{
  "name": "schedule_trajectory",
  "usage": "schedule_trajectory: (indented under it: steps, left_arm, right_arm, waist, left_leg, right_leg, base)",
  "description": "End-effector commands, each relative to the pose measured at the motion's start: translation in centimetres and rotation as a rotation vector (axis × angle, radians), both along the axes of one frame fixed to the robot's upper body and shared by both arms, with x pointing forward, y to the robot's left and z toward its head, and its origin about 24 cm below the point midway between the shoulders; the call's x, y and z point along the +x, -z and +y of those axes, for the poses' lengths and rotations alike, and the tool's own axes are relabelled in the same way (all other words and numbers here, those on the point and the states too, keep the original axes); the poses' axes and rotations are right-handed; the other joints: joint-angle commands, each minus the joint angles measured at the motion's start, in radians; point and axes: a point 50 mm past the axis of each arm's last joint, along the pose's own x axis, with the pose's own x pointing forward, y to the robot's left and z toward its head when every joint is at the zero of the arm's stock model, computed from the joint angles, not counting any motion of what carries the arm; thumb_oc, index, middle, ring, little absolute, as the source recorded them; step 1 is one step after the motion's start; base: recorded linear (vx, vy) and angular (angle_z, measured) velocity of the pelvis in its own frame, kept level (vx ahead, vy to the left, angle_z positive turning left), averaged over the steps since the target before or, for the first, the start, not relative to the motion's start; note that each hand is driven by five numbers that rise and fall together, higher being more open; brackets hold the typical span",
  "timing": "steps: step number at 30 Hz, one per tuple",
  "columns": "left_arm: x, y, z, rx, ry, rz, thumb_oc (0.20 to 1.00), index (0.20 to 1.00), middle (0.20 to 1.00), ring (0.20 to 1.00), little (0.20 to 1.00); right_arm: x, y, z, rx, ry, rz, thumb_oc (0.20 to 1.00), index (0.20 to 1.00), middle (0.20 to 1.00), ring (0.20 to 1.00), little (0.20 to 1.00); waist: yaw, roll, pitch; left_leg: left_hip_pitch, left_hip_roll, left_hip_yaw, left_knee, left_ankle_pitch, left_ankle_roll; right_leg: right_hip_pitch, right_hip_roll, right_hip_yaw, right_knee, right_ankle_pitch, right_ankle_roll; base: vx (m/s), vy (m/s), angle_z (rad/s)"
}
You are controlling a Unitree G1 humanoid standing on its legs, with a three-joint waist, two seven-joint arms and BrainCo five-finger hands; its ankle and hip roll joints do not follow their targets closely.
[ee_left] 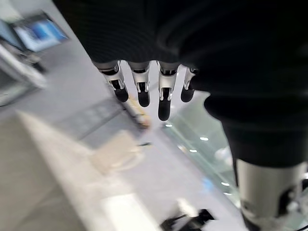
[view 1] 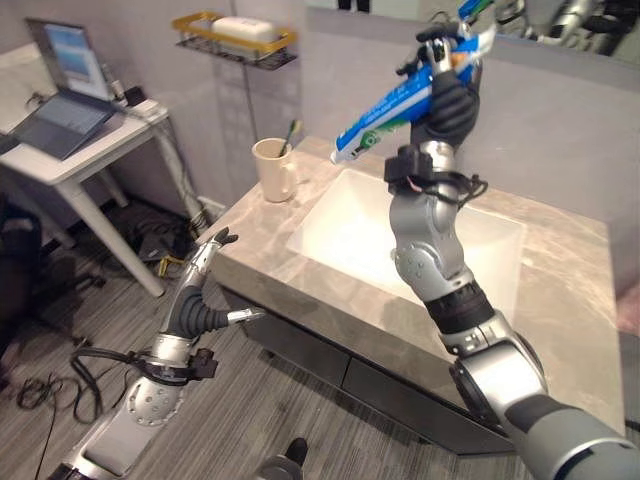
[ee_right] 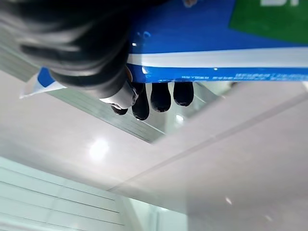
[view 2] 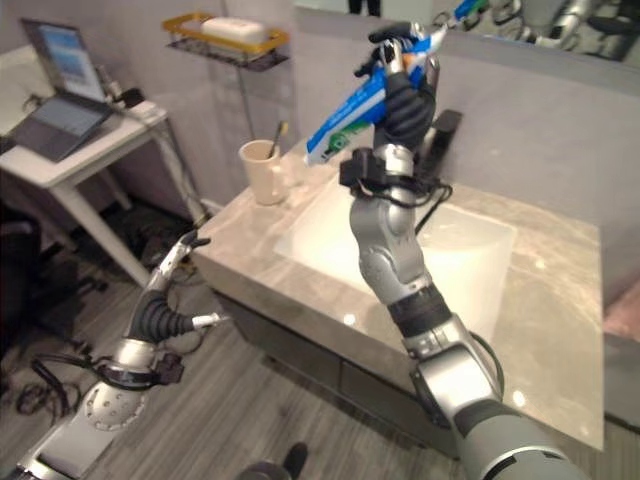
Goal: Put brush and paste in cup on sink, flatten towel.
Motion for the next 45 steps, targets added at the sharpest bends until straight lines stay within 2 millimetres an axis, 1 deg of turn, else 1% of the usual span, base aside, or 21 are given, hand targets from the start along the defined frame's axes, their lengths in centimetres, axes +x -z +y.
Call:
schedule_trajectory:
  steps: [1, 4, 9, 16, 22, 26, 28, 29, 30, 31, 32, 33, 34, 36, 38, 39, 40, 42, 43, 44, 45]
  left_arm:
    - [0.4, -1.2, 0.4, 0.09, 0.091, 0.02, 1.0, 1.0, 1.0, 1.0, 1.0]
    - [0.4, 0.5, 1.5, 0.227, 0.116, 0.138, 1.0, 1.0, 1.0, 1.0, 1.0]
    - [0.6, 2.4, 2.2, 0.334, 0.153, 0.256, 1.0, 1.0, 1.0, 1.0, 1.0]
    - [0.8, 2.8, 2.9, 0.359, 0.139, 0.29, 1.0, 1.0, 1.0, 1.0, 1.0]
    - [0.9, 3.0, 2.8, 0.321, 0.13, 0.289, 1.0, 1.0, 1.0, 1.0, 1.0]
    - [1.0, 3.1, 2.4, 0.296, 0.13, 0.283, 1.0, 1.0, 1.0, 1.0, 1.0]
    - [1.0, 3.1, 2.4, 0.283, 0.117, 0.277, 1.0, 1.0, 1.0, 1.0, 1.0]
    - [0.9, 3.0, 2.6, 0.277, 0.108, 0.272, 1.0, 1.0, 1.0, 1.0, 1.0]
    - [0.8, 2.8, 2.7, 0.278, 0.097, 0.262, 1.0, 1.0, 1.0, 1.0, 1.0]
    - [0.8, 2.9, 2.7, 0.282, 0.095, 0.268, 1.0, 1.0, 1.0, 1.0, 1.0]
    - [0.8, 2.8, 2.8, 0.284, 0.096, 0.269, 1.0, 1.0, 1.0, 1.0, 1.0]
    - [0.8, 2.8, 2.8, 0.284, 0.097, 0.269, 1.0, 1.0, 1.0, 1.0, 1.0]
    - [0.8, 3.0, 2.8, 0.281, 0.095, 0.275, 1.0, 1.0, 1.0, 1.0, 1.0]
    - [0.8, 3.2, 3.0, 0.278, 0.085, 0.281, 1.0, 1.0, 1.0, 1.0, 1.0]
    - [0.9, 3.6, 3.0, 0.257, 0.072, 0.297, 1.0, 1.0, 1.0, 1.0, 1.0]
    - [1.0, 3.9, 2.7, 0.253, 0.075, 0.305, 1.0, 1.0, 1.0, 1.0, 1.0]
    - [1.0, 4.3, 2.6, 0.24, 0.068, 0.313, 1.0, 1.0, 1.0, 1.0, 1.0]
    - [0.9, 5.4, 2.4, 0.19, 0.041, 0.344, 1.0, 1.0, 1.0, 1.0, 1.0]
    - [0.9, 5.5, 2.3, 0.189, 0.043, 0.344, 1.0, 1.0, 1.0, 1.0, 1.0]
    - [1.0, 5.8, 2.2, 0.159, 0.027, 0.349, 1.0, 1.0, 1.0, 1.0, 1.0]
    - [1.0, 6.1, 2.1, 0.129, 0.016, 0.359, 1.0, 1.0, 1.0, 1.0, 1.0]
  right_arm:
    - [-1.1, -3.8, 0.6, -0.053, 0.005, -0.168, 0.2, 0.2, 0.2, 0.2, 0.2]
    - [-0.5, -5.1, 0.2, -0.081, 0.05, -0.176, 0.2, 0.2, 0.2, 0.2, 0.2]
    - [0.8, -6.7, -0.1, -0.13, 0.119, -0.155, 0.2, 0.2, 0.2, 0.2, 0.2]
    - [1.3, -7.7, -0.7, -0.187, 0.188, -0.157, 0.2, 0.2, 0.2, 0.2, 0.2]
    - [0.9, -8.7, -1.2, -0.16, 0.185, -0.188, 0.2, 0.2, 0.2, 0.2, 0.2]
    - [0.4, -8.9, -0.4, -0.148, 0.145, -0.214, 0.2, 0.2, 0.2, 0.2, 0.2]
    - [0.0, -8.8, 0.4, -0.147, 0.111, -0.233, 0.2, 0.2, 0.2, 0.2, 0.2]
    - [-0.2, -8.6, 1.0, -0.139, 0.083, -0.234, 0.2, 0.2, 0.2, 0.2, 0.2]
    - [-0.5, -8.1, 1.5, -0.132, 0.056, -0.238, 0.2, 0.2, 0.2, 0.2, 0.2]
    - [-0.6, -7.8, 1.3, -0.104, 0.047, -0.235, 0.2, 0.2, 0.2, 0.2, 0.2]
    - [-0.7, -7.6, 0.9, -0.096, 0.054, -0.24, 0.2, 0.2, 0.2, 0.2, 0.2]
    - [-0.7, -7.6, 0.8, -0.096, 0.055, -0.24, 0.2, 0.2, 0.2, 0.2, 0.2]
    - [-0.6, -7.3, 0.6, -0.104, 0.066, -0.232, 0.2, 0.2, 0.2, 0.2, 0.2]
    - [-0.4, -6.9, -0.1, -0.116, 0.092, -0.229, 0.2, 0.2, 0.2, 0.2, 0.2]
    - [-0.2, -6.7, -0.9, -0.119, 0.118, -0.218, 0.2, 0.2, 0.2, 0.2, 0.2]
    - [0.1, -6.2, -1.9, -0.119, 0.142, -0.194, 0.2, 0.2, 0.2, 0.2, 0.2]
    - [0.3, -5.7, -2.5, -0.124, 0.155, -0.18, 0.2, 0.2, 0.2, 0.2, 0.2]
    - [0.6, -4.9, -4.3, -0.113, 0.208, -0.142, 0.2, 0.2, 0.2, 0.2, 0.2]
    - [0.6, -4.8, -4.3, -0.115, 0.209, -0.142, 0.2, 0.2, 0.2, 0.2, 0.2]
    - [0.4, -4.7, -4.2, -0.109, 0.209, -0.146, 0.2, 0.2, 0.2, 0.2, 0.2]
    - [0.3, -4.7, -4.0, -0.11, 0.203, -0.149, 0.2, 0.2, 0.2, 0.2, 0.2]
  waist:
    - [-0.019, -0.053, -0.055]
    - [0.014, -0.068, -0.039]
    - [0.041, -0.083, -0.022]
    - [0.053, -0.089, -0.02]
    - [0.054, -0.093, -0.018]
    - [0.046, -0.093, -0.01]
    - [0.035, -0.082, -0.002]
    - [0.037, -0.072, 0.007]
    - [0.037, -0.061, 0.013]
    - [0.021, -0.051, 0.012]
    - [0.011, -0.048, 0.011]
    - [0.012, -0.047, 0.01]
    - [0.003, -0.046, 0.012]
    - [-0.012, -0.044, 0.028]
    - [-0.026, -0.044, 0.048]
    - [-0.038, -0.041, 0.057]
    - [-0.047, -0.04, 0.06]
    - [-0.064, -0.027, 0.067]
    - [-0.065, -0.025, 0.067]
    - [-0.076, -0.02, 0.075]
    - [-0.084, -0.014, 0.083]
  left_leg:
    - [-0.054, -0.006, 0.014, 0.001, 0.018, -0.02]
    - [-0.079, -0.023, -0.028, 0.001, 0.024, -0.015]
    - [-0.099, -0.054, -0.057, 0.001, 0.021, 0.003]
    - [-0.107, -0.086, -0.067, 0.001, 0.013, 0.019]
    - [-0.103, -0.115, -0.065, 0.001, 0.001, 0.041]
    - [-0.079, -0.129, -0.045, 0.005, -0.015, 0.064]
    - [-0.066, -0.133, -0.022, 0.008, -0.015, 0.08]
    - [-0.05, -0.125, 0.002, 0.011, -0.026, 0.082]
    - [-0.039, -0.117, 0.03, 0.013, -0.031, 0.088]
    - [-0.032, -0.118, 0.025, 0.014, -0.025, 0.091]
    - [-0.031, -0.12, 0.024, 0.015, -0.023, 0.093]
    - [-0.034, -0.118, 0.024, 0.013, -0.018, 0.092]
    - [-0.028, -0.124, 0.026, 0.017, -0.017, 0.095]
    - [-0.022, -0.136, 0.033, 0.049, -0.022, 0.1]
    - [-0.02, -0.15, 0.037, 0.097, -0.033, 0.092]
    - [-0.021, -0.158, 0.023, 0.112, -0.034, 0.088]
    - [-0.021, -0.159, 0.024, 0.116, -0.038, 0.086]
    - [-0.037, -0.169, 0.034, 0.18, -0.053, 0.074]
    - [-0.041, -0.169, 0.033, 0.189, -0.058, 0.074]
    - [-0.06, -0.18, 0.04, 0.244, -0.07, 0.06]
    - [-0.083, -0.186, 0.055, 0.314, -0.068, 0.038]
  right_leg:
    - [0.037, -0.124, 0.025, -0.002, 0.058, 0.102]
    - [0.044, -0.126, -0.022, -0.001, 0.056, 0.106]
    - [0.043, -0.143, -0.056, 0.013, 0.064, 0.115]
    - [0.046, -0.171, -0.073, 0.031, 0.085, 0.128]
    - [0.046, -0.2, -0.065, 0.055, 0.142, 0.145]
    - [0.038, -0.224, -0.042, 0.102, 0.171, 0.15]
    - [0.015, -0.238, -0.023, 0.151, 0.185, 0.146]
    - [0.002, -0.237, -0.02, 0.179, 0.169, 0.142]
    - [-0.009, -0.223, -0.027, 0.214, 0.136, 0.133]
    - [-0.027, -0.133, 0.04, 0.216, 0.046, 0.098]
    - [-0.034, -0.076, 0.066, 0.209, -0.003, 0.079]
    - [-0.037, -0.074, 0.066, 0.209, 0.0, 0.076]
    - [-0.044, -0.024, 0.091, 0.205, -0.031, 0.059]
    - [-0.072, 0.034, 0.127, 0.21, -0.053, 0.036]
    - [-0.064, 0.047, 0.15, 0.2, -0.07, 0.012]
    - [-0.056, 0.054, 0.17, 0.189, -0.074, 0.01]
    - [-0.043, 0.059, 0.178, 0.173, -0.074, 0.012]
    - [-0.014, 0.065, 0.187, 0.123, -0.062, 0.006]
    - [-0.013, 0.066, 0.185, 0.121, -0.061, 0.006]
    - [-0.006, 0.065, 0.189, 0.112, -0.059, 0.002]
    - [0.005, 0.064, 0.189, 0.105, -0.059, -0.005]
  base:
    - [0.01, -0.007, 0.47]
    - [0.02, 0.005, 0.51]
    - [0.06, 0.064, 0.29]
    - [0.06, 0.068, 0.08]
    - [0.07, 0.066, 0.02]
    - [0.05, 0.096, 0.03]
    - [0.03, 0.147, -0.24]
    - [0.0, 0.162, -0.47]
    - [0.01, 0.163, -0.82]
    - [0.0, 0.131, -0.9]
    - [0.0, 0.064, -0.89]
    - [0.0, 0.03, -0.3]
    - [0.0, 0.032, -0.05]
    - [0.0, 0.055, -0.02]
    - [-0.04, 0.021, 0.01]
    - [-0.06, -0.033, 0.1]
    - [-0.04, -0.082, 0.23]
    - [0.0, -0.062, 0.29]
    - [-0.01, -0.004, 0.13]
    - [-0.03, 0.005, 0.04]
    - [-0.04, 0.001, 0.08]
